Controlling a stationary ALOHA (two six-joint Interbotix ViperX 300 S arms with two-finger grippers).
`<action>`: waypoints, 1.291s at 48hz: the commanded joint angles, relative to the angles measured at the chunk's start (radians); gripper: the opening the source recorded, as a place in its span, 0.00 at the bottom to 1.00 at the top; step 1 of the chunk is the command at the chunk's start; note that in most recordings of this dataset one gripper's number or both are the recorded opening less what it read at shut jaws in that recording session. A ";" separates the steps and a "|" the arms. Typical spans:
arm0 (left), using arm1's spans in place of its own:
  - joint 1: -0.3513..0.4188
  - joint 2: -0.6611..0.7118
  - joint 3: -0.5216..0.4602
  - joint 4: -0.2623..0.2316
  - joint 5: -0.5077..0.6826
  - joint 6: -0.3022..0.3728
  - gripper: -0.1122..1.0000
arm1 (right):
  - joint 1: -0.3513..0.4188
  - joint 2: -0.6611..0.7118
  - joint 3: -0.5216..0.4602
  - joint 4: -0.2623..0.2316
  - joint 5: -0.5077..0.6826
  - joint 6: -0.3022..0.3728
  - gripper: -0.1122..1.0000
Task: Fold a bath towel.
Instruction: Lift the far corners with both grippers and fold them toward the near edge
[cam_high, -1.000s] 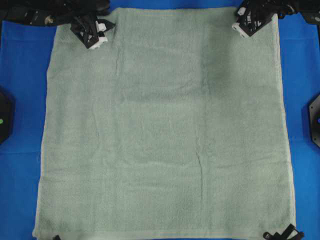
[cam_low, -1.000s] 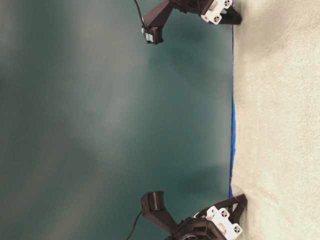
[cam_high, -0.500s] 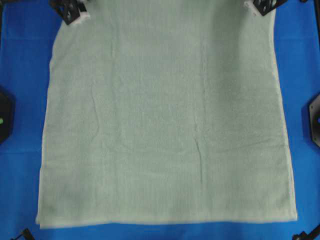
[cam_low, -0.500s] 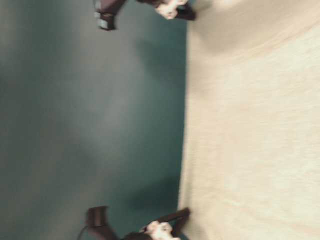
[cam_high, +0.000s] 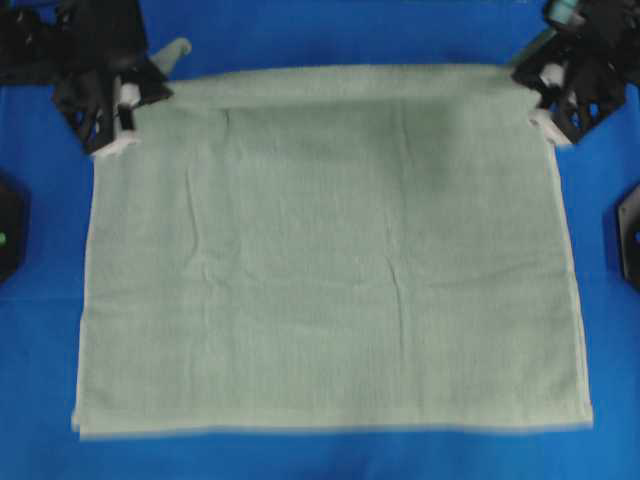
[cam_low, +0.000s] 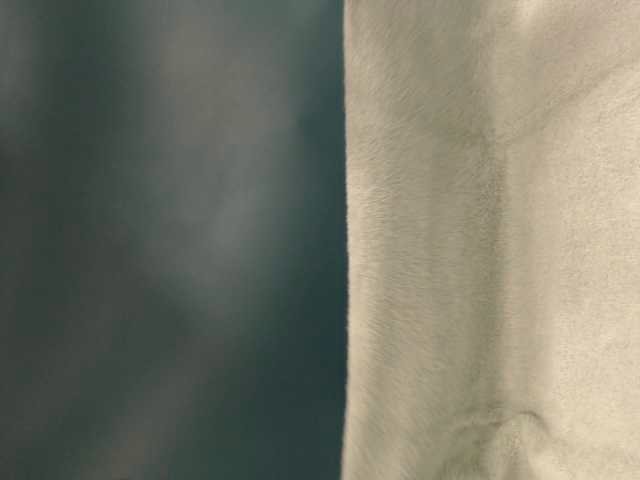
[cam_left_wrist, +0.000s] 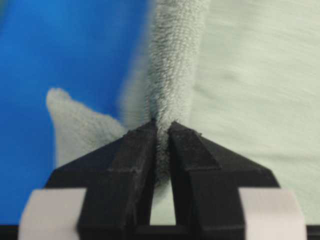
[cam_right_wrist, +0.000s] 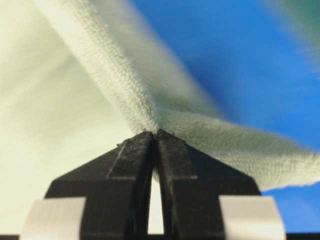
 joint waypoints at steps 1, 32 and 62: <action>-0.150 -0.066 0.031 -0.005 -0.005 -0.133 0.15 | 0.144 -0.084 0.021 0.034 0.058 0.086 0.13; -0.922 0.268 -0.043 0.009 -0.130 -0.982 0.15 | 1.039 0.288 -0.061 0.048 0.031 0.879 0.13; -0.994 0.446 -0.078 0.012 -0.196 -0.992 0.15 | 1.117 0.449 -0.063 0.003 -0.043 1.118 0.13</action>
